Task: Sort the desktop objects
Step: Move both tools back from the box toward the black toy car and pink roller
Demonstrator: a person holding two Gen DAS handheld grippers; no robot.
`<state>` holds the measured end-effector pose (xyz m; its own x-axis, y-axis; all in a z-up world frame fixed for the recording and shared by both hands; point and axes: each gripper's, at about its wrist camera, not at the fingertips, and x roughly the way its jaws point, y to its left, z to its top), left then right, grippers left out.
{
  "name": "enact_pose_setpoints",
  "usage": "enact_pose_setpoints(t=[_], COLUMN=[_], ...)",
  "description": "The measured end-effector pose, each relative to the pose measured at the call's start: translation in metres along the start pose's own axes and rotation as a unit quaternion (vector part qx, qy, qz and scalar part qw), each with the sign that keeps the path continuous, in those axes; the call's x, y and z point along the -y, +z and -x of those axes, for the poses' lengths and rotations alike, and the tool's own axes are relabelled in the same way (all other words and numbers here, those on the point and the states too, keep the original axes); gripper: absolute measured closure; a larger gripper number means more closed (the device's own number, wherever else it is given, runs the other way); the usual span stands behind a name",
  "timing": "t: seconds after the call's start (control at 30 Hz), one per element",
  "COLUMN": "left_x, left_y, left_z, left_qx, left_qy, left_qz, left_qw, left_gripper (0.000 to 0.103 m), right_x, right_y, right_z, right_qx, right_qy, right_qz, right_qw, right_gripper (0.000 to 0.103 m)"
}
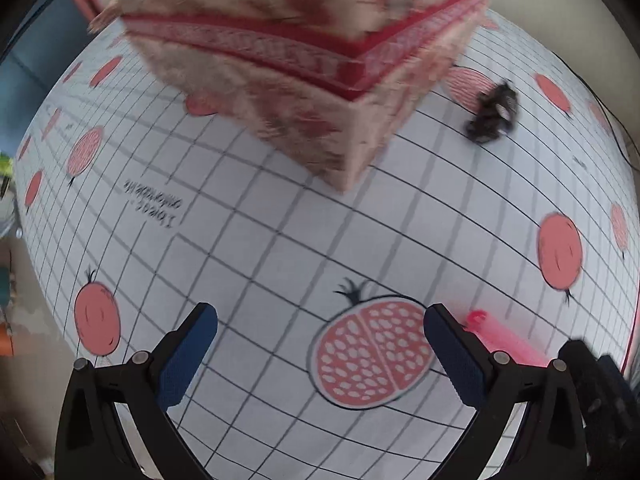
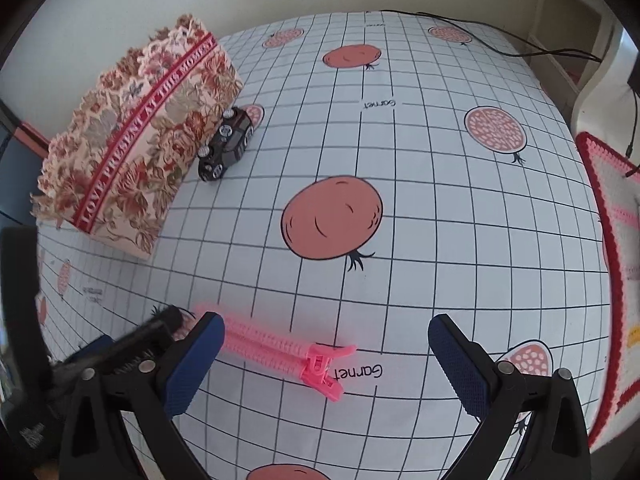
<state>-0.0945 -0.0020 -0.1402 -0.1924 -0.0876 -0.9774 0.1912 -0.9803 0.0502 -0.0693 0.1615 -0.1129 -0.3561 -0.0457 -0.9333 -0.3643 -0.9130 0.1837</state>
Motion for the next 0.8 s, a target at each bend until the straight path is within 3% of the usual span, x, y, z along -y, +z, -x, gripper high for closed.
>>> enact_pose_setpoints(t=[0.07, 0.33, 0.8], left_x=[-0.002, -0.016, -0.012], left_y=[-0.001, -0.006, -0.021], left_z=[0.000, 0.001, 0.004], left_qx=[-0.001, -0.001, 0.002], left_qy=[-0.002, -0.012, -0.009], left_qz=[0.006, 0.052, 0.057], left_qw=[1.0000, 0.9986, 0.9983], left_gripper=[0.000, 0.000, 0.000], right_x=[-0.004, -0.020, -0.051], right_y=[-0.002, -0.011, -0.013], right_z=[-0.004, -0.014, -0.033], right_qx=[-0.002, -0.020, -0.008], right_qy=[-0.013, 0.012, 0.012], right_qz=[0.014, 0.054, 0.075], right_qw=[1.000, 0.998, 0.997], right_gripper=[0.000, 0.000, 0.007])
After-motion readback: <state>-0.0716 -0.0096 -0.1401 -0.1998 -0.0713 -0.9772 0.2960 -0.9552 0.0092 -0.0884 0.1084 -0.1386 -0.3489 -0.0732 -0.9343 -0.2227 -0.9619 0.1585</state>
